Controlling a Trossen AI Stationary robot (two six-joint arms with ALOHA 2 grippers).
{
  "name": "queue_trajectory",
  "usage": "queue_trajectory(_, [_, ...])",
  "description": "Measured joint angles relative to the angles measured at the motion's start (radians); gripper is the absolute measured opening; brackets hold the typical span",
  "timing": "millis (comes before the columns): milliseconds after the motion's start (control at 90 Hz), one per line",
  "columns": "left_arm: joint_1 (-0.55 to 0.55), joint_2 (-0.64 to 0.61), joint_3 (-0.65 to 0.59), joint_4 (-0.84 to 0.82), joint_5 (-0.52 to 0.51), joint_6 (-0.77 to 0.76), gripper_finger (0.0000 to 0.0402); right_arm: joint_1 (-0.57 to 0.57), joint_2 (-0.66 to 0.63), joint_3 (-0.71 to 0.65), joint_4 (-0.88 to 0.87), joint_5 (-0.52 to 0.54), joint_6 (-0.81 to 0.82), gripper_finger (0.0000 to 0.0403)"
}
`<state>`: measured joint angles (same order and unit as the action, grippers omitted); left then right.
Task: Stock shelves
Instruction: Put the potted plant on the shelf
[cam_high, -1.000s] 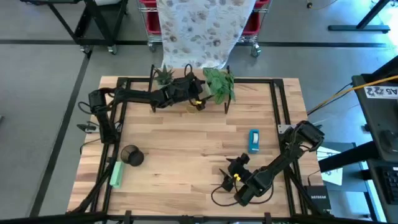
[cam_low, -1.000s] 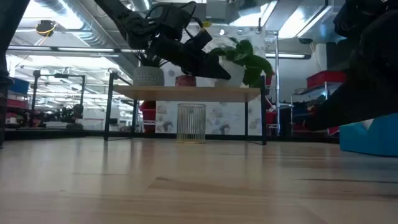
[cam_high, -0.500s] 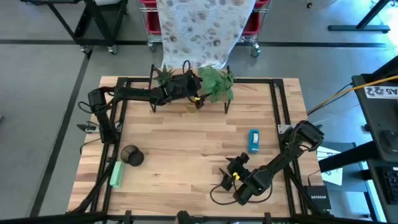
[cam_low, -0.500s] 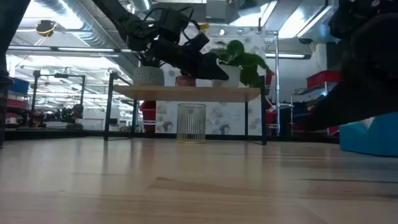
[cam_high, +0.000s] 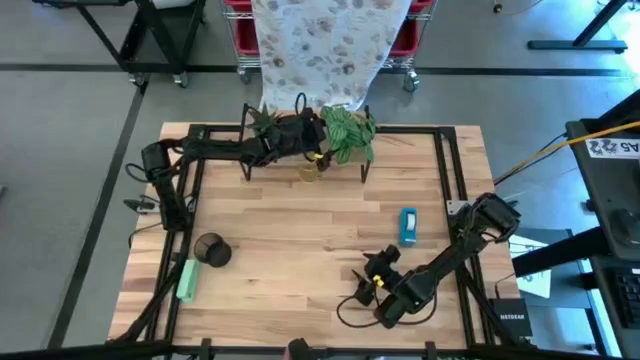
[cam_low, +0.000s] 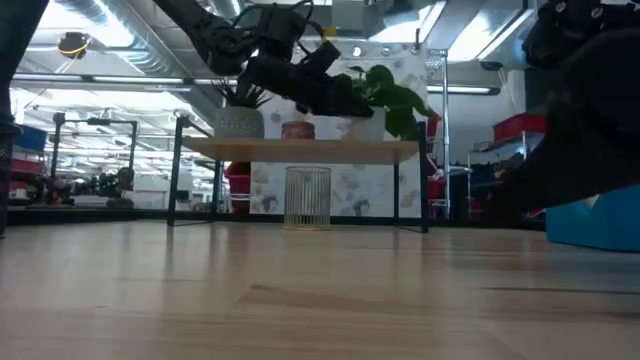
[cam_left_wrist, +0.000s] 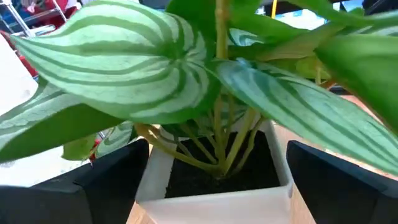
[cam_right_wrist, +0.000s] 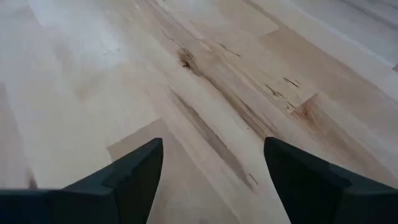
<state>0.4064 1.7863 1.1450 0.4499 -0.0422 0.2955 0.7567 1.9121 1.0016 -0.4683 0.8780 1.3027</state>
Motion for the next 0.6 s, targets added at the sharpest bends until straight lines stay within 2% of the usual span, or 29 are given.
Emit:
queue_trajectory(233, [-0.017, 0.000, 0.000, -0.023, -0.029, 0.012, 0.0363, 0.000, 0.000, 0.000, 0.000, 0.000, 0.000, 0.0266])
queue_trajectory(456, [-0.052, 0.000, 0.000, -0.037, -0.147, 0.076, 0.0363, 0.002, 0.000, 0.000, 0.000, 0.000, 0.000, 0.0266])
queue_trajectory(600, [-0.057, 0.000, 0.000, -0.072, -0.179, 0.059, 0.0363, 0.002, 0.000, 0.000, -0.001, 0.000, -0.002, 0.0266])
